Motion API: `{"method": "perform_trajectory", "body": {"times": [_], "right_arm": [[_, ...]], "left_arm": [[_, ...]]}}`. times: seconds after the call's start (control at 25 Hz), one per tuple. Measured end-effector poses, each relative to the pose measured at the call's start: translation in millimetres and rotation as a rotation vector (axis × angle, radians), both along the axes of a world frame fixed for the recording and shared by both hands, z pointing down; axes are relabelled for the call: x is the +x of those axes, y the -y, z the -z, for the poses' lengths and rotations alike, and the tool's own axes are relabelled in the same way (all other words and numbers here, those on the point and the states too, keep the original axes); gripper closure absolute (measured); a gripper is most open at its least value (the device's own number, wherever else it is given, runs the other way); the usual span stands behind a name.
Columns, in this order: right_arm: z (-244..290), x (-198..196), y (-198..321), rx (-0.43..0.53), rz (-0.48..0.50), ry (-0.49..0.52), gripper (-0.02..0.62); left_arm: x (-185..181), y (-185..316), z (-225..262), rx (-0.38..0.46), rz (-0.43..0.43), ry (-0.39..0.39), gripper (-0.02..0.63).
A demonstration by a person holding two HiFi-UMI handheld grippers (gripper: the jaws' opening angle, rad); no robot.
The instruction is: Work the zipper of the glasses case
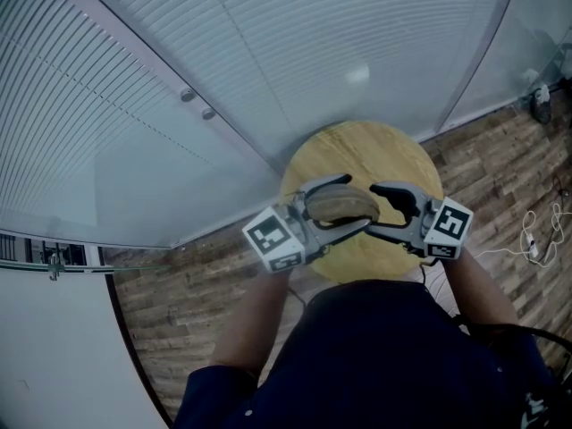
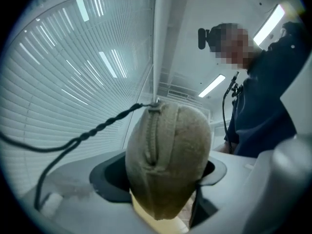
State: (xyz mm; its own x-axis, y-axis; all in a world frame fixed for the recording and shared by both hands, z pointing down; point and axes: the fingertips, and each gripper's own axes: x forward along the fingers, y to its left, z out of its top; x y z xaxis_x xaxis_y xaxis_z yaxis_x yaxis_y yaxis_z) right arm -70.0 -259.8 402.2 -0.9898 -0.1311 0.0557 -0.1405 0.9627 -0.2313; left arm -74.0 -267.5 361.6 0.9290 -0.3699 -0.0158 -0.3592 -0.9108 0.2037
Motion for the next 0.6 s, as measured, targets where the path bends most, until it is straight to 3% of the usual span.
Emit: {"method": "perform_trajectory", "body": {"times": [0.2, 0.4, 0.6], "right_arm": [[7, 24, 8, -0.004, -0.033, -0.020, 0.270], [18, 26, 4, 0.038, -0.028, -0.100, 0.270], [32, 28, 21, -0.045, -0.086, -0.079, 0.280]], "left_arm": [[-7, 5, -20, 0.037, 0.004, 0.154, 0.250], [-4, 15, -33, 0.062, 0.046, 0.283, 0.252], [-2, 20, -53, 0.070, 0.059, 0.434, 0.252]]}}
